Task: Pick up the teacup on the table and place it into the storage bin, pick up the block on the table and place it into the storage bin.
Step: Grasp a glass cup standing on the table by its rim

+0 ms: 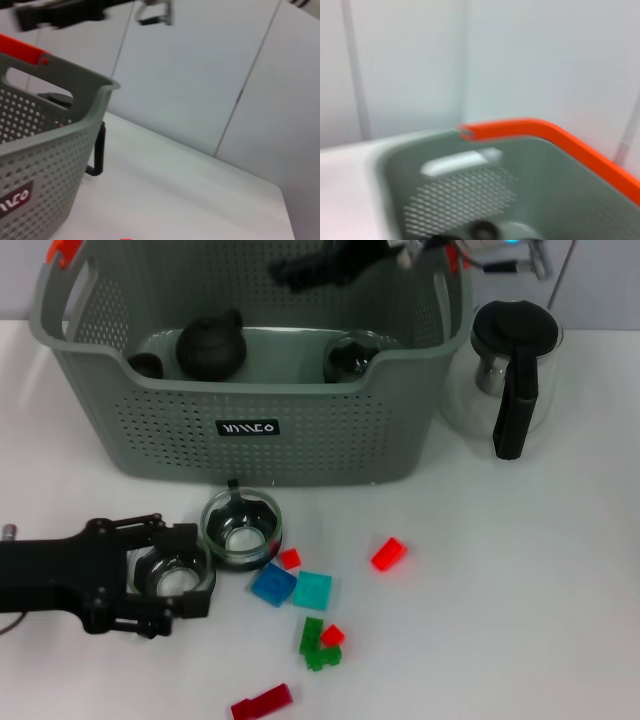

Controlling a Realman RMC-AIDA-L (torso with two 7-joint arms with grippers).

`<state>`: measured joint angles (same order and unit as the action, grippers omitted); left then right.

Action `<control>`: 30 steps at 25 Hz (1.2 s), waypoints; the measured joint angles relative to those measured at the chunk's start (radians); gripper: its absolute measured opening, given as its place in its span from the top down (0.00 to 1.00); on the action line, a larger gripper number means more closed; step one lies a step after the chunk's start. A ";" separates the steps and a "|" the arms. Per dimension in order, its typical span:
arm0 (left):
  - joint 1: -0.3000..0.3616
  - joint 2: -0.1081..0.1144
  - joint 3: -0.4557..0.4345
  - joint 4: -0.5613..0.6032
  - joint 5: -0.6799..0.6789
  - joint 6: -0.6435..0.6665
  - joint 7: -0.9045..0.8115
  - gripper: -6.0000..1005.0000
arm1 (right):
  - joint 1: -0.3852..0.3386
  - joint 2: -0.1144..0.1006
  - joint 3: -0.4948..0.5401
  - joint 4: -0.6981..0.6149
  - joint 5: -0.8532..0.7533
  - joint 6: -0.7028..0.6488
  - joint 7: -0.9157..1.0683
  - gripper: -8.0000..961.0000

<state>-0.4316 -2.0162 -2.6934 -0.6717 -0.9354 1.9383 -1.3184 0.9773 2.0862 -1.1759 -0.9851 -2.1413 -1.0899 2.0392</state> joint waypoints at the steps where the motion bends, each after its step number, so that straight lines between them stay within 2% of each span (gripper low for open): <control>1: 0.001 0.003 -0.003 -0.001 0.000 0.003 -0.008 0.17 | -0.015 -0.001 0.000 -0.029 0.024 -0.050 -0.001 0.19; 3: 0.002 0.016 -0.008 -0.003 0.000 0.007 -0.032 0.17 | -0.064 0.000 0.001 -0.123 0.063 -0.205 0.001 0.19; 4: 0.003 0.020 -0.008 -0.004 0.000 0.008 -0.044 0.17 | -0.064 0.000 0.001 -0.123 0.063 -0.205 0.001 0.20; 7: 0.004 0.034 -0.008 -0.005 0.004 0.006 -0.089 0.17 | -0.112 0.005 -0.012 -0.204 0.070 -0.371 0.008 0.20; 12: 0.009 0.055 -0.005 -0.020 0.007 -0.006 -0.162 0.17 | -0.167 0.006 -0.043 -0.229 0.015 -0.576 0.015 0.20; 15: 0.009 0.058 0.005 -0.060 0.022 -0.007 -0.219 0.17 | -0.176 0.007 -0.050 -0.226 -0.011 -0.608 0.033 0.20; 20: -0.015 0.044 0.007 -0.148 0.110 -0.045 -0.343 0.17 | -0.179 0.008 -0.068 -0.225 -0.050 -0.639 0.088 0.20; 23: -0.043 0.040 0.009 -0.187 0.177 -0.083 -0.439 0.17 | -0.175 0.009 -0.078 -0.220 -0.069 -0.636 0.112 0.20; 30: -0.130 0.049 0.063 -0.255 0.345 -0.137 -0.659 0.17 | -0.158 0.011 -0.082 -0.182 -0.077 -0.625 0.144 0.21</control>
<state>-0.5621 -1.9668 -2.6302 -0.9267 -0.5905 1.8017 -1.9775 0.8190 2.0969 -1.2575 -1.1671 -2.2185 -1.7150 2.1832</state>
